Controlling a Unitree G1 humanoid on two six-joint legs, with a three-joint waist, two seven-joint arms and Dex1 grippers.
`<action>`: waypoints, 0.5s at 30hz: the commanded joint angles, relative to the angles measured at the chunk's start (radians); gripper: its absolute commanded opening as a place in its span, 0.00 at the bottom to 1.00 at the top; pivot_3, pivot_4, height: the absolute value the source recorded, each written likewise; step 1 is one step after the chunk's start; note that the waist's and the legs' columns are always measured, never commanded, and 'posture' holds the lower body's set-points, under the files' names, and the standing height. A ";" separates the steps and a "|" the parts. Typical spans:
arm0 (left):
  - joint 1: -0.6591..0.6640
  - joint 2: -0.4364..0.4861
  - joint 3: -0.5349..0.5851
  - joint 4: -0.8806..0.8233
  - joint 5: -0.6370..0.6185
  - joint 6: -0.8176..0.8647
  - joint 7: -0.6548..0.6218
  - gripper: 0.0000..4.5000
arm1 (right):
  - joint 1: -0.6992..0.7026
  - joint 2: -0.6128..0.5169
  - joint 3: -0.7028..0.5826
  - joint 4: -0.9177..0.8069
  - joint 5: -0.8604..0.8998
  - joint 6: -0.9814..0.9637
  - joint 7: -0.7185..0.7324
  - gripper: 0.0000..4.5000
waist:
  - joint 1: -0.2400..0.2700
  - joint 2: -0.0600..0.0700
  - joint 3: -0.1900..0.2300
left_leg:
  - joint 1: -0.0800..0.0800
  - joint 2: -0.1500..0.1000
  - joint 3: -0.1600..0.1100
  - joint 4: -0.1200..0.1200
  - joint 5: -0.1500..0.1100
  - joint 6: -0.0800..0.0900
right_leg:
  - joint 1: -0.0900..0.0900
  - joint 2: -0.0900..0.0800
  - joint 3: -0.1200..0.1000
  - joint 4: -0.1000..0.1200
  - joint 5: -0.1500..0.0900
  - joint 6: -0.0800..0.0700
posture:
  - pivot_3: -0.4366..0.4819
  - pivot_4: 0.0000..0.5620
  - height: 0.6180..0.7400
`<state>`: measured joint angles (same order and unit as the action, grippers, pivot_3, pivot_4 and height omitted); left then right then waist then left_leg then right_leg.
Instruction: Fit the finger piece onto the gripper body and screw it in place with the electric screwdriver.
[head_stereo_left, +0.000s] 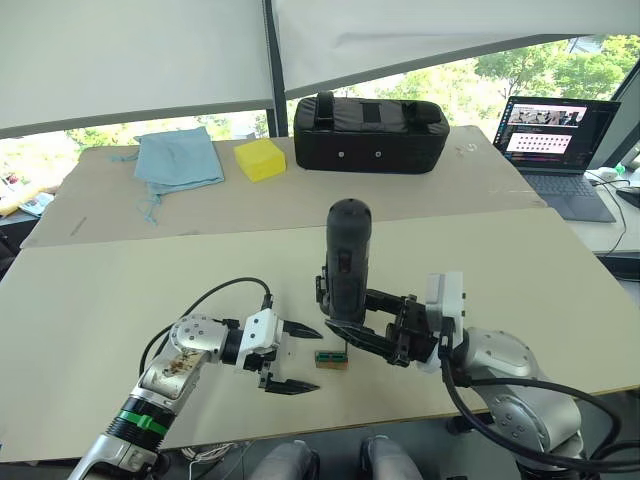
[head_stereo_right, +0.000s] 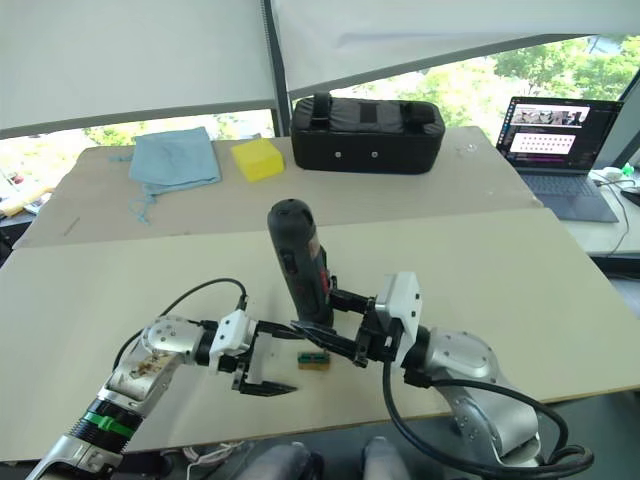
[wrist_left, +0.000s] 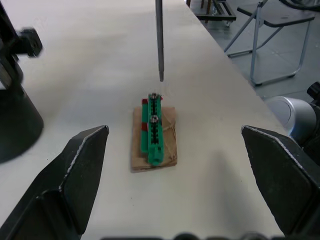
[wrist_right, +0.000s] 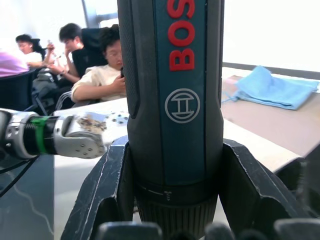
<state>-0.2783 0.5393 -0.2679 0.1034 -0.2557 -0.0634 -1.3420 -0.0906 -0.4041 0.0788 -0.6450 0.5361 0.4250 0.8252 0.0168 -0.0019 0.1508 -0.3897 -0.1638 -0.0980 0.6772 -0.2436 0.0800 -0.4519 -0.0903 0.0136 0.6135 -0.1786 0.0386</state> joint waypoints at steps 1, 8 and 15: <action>0.005 -0.007 -0.002 0.027 0.010 -0.054 -0.005 1.00 | -0.003 0.000 -0.001 -0.034 0.015 -0.056 0.000 0.43 | 0.000 0.000 0.000 | 0.000 0.000 0.000 0.000 0.000 0.000 | 0.000 0.000 0.000 0.000 0.000 0.000 | 0.48 0.27 1.00; -0.014 -0.023 -0.002 0.002 0.012 -0.034 0.018 1.00 | -0.021 -0.002 -0.006 -0.004 0.018 -0.067 0.004 0.43 | 0.000 0.000 0.000 | 0.000 0.000 0.000 0.000 0.000 0.000 | 0.000 0.000 0.000 0.000 0.000 0.000 | 0.48 0.27 1.00; -0.063 -0.026 0.000 -0.123 -0.019 0.117 0.049 1.00 | -0.035 -0.005 -0.011 -0.002 0.034 -0.064 0.006 0.43 | -0.002 0.000 0.000 | 0.000 0.000 0.000 0.000 0.000 0.000 | 0.000 0.000 0.000 0.000 0.000 0.000 | 0.48 0.27 1.00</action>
<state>-0.3271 0.5128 -0.2720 0.0234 -0.2497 0.0229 -1.3001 -0.0993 -0.4121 0.0856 -0.6163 0.5341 0.4044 0.8270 0.0146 -0.0019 0.1508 -0.3898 -0.1638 -0.0980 0.6773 -0.2437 0.0802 -0.4519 -0.0901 0.0138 0.6137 -0.1786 0.0386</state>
